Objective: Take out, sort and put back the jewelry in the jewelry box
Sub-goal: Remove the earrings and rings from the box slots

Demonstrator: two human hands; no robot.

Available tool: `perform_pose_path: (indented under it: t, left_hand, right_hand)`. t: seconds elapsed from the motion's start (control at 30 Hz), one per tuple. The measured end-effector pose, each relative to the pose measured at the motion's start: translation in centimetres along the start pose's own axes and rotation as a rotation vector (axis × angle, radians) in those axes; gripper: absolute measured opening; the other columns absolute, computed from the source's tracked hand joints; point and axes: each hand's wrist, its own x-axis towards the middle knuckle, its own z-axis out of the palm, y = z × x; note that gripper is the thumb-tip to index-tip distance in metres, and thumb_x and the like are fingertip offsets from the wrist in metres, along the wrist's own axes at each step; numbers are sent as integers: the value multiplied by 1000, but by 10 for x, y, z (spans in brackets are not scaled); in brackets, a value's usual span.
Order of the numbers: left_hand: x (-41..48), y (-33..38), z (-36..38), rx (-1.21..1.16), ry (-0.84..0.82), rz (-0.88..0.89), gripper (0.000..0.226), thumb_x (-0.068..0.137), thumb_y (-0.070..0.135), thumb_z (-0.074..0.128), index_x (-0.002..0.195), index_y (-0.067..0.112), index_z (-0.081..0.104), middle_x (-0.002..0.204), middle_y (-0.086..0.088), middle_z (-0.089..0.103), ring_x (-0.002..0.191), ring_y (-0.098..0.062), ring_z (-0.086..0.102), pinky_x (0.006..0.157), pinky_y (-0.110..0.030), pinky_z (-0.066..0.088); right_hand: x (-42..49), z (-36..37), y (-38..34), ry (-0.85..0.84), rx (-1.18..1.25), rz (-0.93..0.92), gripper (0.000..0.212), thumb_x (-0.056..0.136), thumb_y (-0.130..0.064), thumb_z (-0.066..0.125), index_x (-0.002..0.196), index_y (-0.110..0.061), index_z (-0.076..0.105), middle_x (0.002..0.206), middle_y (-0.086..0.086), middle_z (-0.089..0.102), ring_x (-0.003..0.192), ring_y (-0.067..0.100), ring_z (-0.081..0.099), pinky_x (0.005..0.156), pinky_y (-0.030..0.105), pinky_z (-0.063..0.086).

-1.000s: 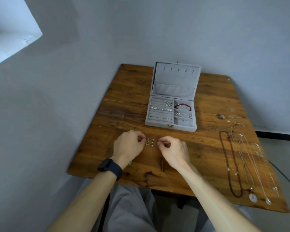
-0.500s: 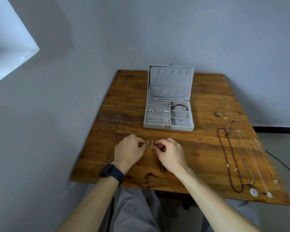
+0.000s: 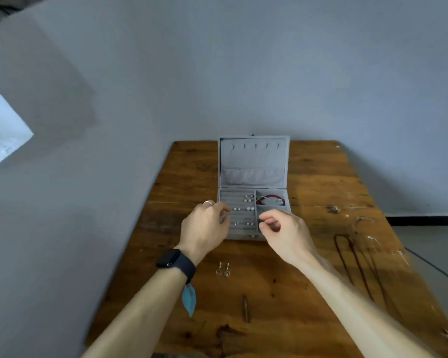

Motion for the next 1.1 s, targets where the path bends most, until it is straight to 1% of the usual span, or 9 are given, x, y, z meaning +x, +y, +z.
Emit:
perform_pose_path:
  t: [0.13, 0.23, 0.37, 0.53, 0.7, 0.77, 0.87, 0.97, 1.1]
  left_hand:
    - [45, 10, 17, 112, 1, 67, 32, 99, 32, 53, 129, 29, 62, 122, 2, 65, 116, -19, 54, 84, -35, 53]
    - [72, 12, 32, 143, -37, 99, 32, 99, 31, 54, 130, 28, 63, 122, 1, 65, 117, -20, 54, 88, -36, 53]
    - [99, 11, 48, 168, -87, 134, 31, 99, 34, 54, 128, 31, 65, 122, 2, 63, 118, -19, 52, 92, -36, 50]
    - [108, 8, 57, 209, -67, 165, 29, 100, 38, 52, 125, 38, 68, 119, 3, 61, 115, -19, 52, 91, -36, 45]
    - [102, 5, 62, 203, 28, 204, 21, 96, 31, 60, 111, 35, 75, 108, 2, 64, 103, -21, 58, 80, -36, 46]
    - [102, 6, 65, 222, 48, 200, 16, 91, 27, 67, 102, 33, 78, 104, 2, 65, 98, -22, 60, 76, -37, 48]
    - [102, 6, 67, 230, 67, 169, 13, 87, 26, 72, 96, 34, 79, 100, 3, 66, 93, -22, 61, 71, -38, 50]
    - [104, 9, 66, 226, 50, 142, 17, 91, 25, 68, 99, 34, 79, 106, 4, 65, 100, -23, 60, 76, -38, 48]
    - [109, 14, 64, 250, -24, 116, 24, 94, 21, 63, 112, 32, 74, 117, 3, 62, 113, -22, 55, 86, -37, 48]
  right_hand:
    - [40, -3, 15, 20, -105, -4, 19, 94, -33, 65, 112, -31, 70, 104, -12, 67, 90, 7, 63, 77, 20, 52]
    - [64, 3, 21, 34, -142, -26, 18, 94, -32, 65, 110, -29, 72, 101, -10, 65, 91, 11, 64, 76, 22, 50]
    - [90, 16, 28, 19, -158, -69, 19, 93, -28, 65, 110, -24, 74, 103, -2, 66, 95, 16, 65, 79, 26, 52]
    - [113, 27, 26, -16, -252, -121, 25, 93, -28, 66, 116, -22, 75, 101, 3, 64, 98, 24, 63, 81, 24, 42]
    - [117, 36, 23, -5, -362, -125, 24, 92, -30, 65, 110, -22, 77, 101, 5, 64, 102, 29, 60, 88, 33, 47]
    - [115, 36, 20, -15, -414, -117, 26, 94, -32, 61, 113, -23, 76, 107, 4, 63, 105, 28, 56, 90, 35, 47]
    - [114, 35, 15, -17, -443, -93, 29, 95, -33, 59, 119, -26, 73, 112, 3, 62, 106, 27, 53, 92, 36, 46]
    - [114, 33, 11, -61, -465, -72, 32, 95, -31, 59, 125, -27, 70, 117, 3, 61, 110, 28, 52, 93, 35, 45]
    - [116, 29, 5, -107, -456, -34, 31, 93, -23, 61, 123, -19, 69, 119, 7, 60, 113, 29, 51, 93, 35, 46]
